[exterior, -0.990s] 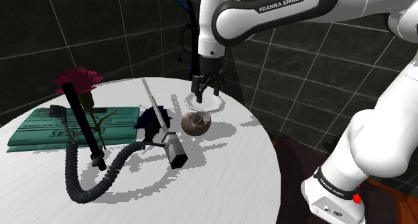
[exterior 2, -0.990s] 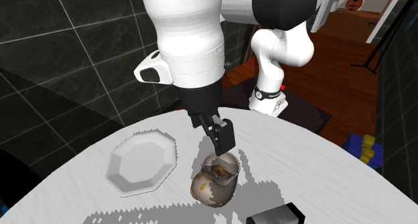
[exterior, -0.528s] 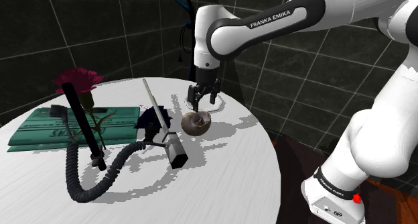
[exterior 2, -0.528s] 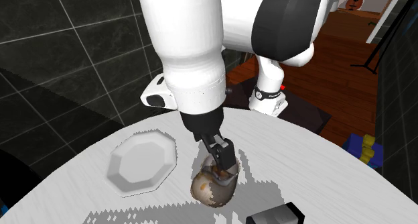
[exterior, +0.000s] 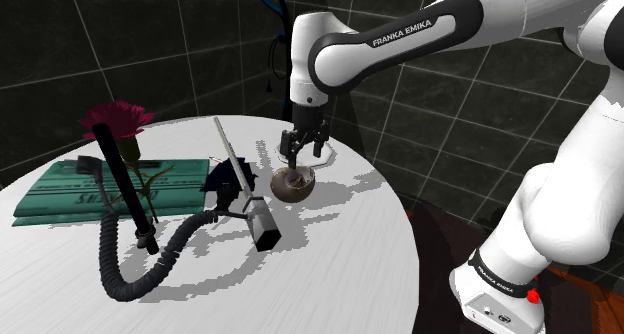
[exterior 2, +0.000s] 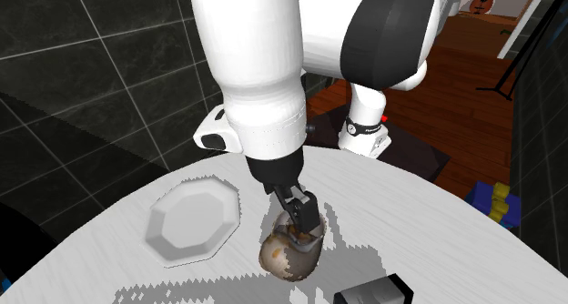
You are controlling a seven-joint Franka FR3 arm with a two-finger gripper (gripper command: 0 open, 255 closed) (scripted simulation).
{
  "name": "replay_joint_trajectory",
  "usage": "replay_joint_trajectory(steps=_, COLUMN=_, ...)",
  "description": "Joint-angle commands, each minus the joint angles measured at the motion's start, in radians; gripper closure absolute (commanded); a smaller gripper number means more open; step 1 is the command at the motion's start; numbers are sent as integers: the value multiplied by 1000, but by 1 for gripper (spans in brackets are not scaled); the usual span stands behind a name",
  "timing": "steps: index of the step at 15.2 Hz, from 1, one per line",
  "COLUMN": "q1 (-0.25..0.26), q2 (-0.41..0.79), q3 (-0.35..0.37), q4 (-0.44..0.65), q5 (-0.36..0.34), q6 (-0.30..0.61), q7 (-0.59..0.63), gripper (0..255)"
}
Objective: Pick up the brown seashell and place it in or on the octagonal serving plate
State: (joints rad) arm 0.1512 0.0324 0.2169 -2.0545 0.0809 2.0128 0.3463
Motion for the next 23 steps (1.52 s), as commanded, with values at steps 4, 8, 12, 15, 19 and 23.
replay_joint_trajectory(steps=4, q1=0, q2=0, q3=0, q4=0, q5=0, q6=0, q7=0, gripper=255)
replay_joint_trajectory(steps=8, q1=0, q2=0, q3=0, q4=0, q5=0, q6=0, q7=0, gripper=255)
replay_joint_trajectory(steps=12, q1=14, q2=-73, q3=8, q4=-74, q5=-44, q6=50, q7=191, gripper=0)
replay_joint_trajectory(steps=15, q1=22, q2=-154, q3=45, q4=-165, q5=-128, q6=106, q7=492, gripper=0)
replay_joint_trajectory(steps=19, q1=19, q2=-130, q3=47, q4=-196, q5=-137, q6=160, q7=499, gripper=0)
replay_joint_trajectory(steps=23, q1=18, q2=-113, q3=47, q4=-214, q5=-144, q6=194, q7=504, gripper=0)
